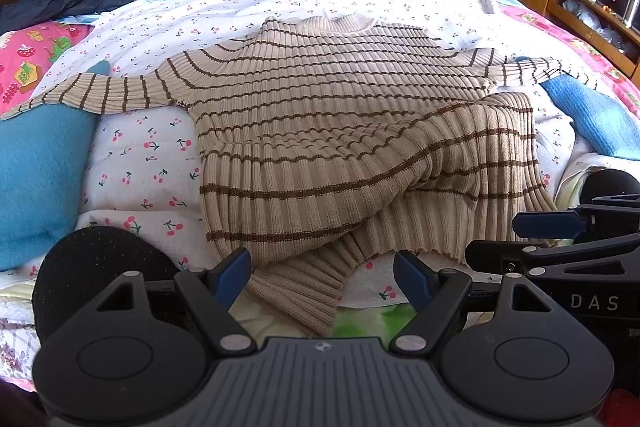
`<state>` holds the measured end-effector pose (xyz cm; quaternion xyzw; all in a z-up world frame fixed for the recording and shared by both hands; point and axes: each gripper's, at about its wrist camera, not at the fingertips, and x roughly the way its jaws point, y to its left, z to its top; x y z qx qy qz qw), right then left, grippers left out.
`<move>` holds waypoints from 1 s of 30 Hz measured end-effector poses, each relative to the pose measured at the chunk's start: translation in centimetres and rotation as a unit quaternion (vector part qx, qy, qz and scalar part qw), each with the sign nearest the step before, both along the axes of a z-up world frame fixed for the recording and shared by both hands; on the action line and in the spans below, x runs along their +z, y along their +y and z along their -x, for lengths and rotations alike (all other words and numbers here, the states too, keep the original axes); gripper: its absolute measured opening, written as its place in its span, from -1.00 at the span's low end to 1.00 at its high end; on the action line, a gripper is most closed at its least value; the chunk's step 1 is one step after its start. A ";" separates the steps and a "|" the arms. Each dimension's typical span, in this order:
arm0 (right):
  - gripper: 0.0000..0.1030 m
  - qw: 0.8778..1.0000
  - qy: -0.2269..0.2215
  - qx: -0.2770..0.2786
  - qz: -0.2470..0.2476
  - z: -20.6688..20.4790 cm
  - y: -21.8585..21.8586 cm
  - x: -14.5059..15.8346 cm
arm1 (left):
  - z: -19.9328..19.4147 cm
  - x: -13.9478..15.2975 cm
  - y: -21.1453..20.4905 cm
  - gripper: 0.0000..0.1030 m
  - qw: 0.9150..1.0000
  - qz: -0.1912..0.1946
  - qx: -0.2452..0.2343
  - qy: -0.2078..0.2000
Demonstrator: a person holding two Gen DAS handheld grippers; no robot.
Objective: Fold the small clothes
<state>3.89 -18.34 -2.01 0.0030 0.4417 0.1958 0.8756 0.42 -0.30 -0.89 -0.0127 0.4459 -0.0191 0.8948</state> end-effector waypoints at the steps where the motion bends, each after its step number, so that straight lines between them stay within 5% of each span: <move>1: 0.01 1.000 0.000 0.000 0.000 0.0 0.0 0.0 | 0.0 0.0 0.0 0.59 1.000 0.000 0.000 0.001; 30: 0.01 1.000 -0.001 0.000 -0.001 0.1 0.0 -0.1 | 0.1 -0.2 -0.2 0.59 1.000 -0.012 -0.005 0.005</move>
